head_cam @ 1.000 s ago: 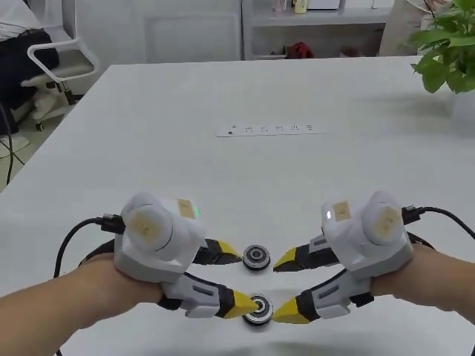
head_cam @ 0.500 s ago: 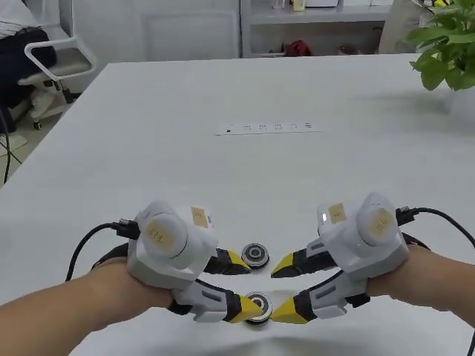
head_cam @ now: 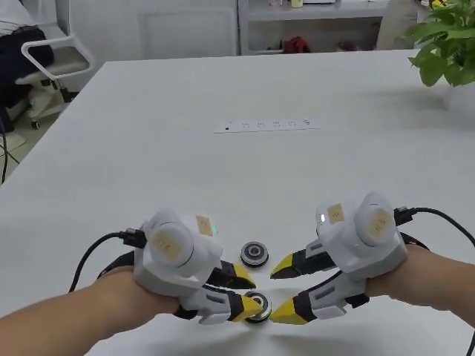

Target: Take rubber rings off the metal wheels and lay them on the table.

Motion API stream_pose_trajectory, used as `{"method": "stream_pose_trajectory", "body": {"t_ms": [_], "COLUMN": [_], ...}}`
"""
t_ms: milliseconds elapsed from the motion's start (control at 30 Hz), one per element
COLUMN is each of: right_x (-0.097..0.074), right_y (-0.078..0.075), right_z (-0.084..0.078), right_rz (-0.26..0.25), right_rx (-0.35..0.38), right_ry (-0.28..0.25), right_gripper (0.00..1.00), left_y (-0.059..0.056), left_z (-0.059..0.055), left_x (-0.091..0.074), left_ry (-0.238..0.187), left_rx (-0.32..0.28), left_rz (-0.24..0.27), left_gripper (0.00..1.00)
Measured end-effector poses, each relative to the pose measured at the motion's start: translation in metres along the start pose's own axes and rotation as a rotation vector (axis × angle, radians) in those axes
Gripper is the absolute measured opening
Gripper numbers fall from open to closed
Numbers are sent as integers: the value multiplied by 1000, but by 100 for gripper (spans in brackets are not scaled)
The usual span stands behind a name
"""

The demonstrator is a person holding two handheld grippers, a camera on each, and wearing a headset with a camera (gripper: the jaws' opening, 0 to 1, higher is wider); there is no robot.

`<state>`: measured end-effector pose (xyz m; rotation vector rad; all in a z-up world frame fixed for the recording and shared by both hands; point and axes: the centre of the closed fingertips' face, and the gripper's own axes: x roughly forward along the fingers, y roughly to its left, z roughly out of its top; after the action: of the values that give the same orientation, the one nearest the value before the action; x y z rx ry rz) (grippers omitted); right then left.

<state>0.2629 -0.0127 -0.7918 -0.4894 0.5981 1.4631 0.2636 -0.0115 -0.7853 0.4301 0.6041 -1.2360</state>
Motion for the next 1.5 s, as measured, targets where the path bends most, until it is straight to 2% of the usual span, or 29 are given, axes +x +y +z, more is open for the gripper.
{"method": "stream_pose_trajectory", "body": {"t_ms": [267, 400, 500, 533, 567, 867, 1167, 1367, 1500], "right_x": [0, 1, 1, 1, 1, 6, 10, 15, 16], "right_y": [1, 1, 1, 1, 1, 4, 1, 7, 5], "right_z": [-2, -3, -2, -2, -2, -3, 3, -2, 1], "right_rz": [2, 1, 0, 0, 1, 5, -14, -5, -18], "right_rx": [4, 8, 14, 17, 21, 41, 84, 51, 32], "right_ry": [2, 3, -3, -5, -8, -21, -63, -35, -43], "right_gripper": [34, 34, 33, 33, 33, 31, 30, 30, 29], "left_y": [-2, -2, -4, -2, -4, -3, -3, -3, -3], "left_z": [-7, -7, -8, -3, -6, -5, -5, -5, -5], "left_x": [4, 3, 4, 5, 4, 3, 3, 3, 3], "left_ry": [22, 14, 21, -1, 12, -8, -15, -15, -16], "left_rx": [-1, -8, 11, 44, 27, 11, 2, 5, 6], "left_rz": [-4, -3, -3, 8, 3, 10, 18, 20, 21], "left_gripper": [16, 15, 14, 14, 14, 14, 14, 14, 14]}}
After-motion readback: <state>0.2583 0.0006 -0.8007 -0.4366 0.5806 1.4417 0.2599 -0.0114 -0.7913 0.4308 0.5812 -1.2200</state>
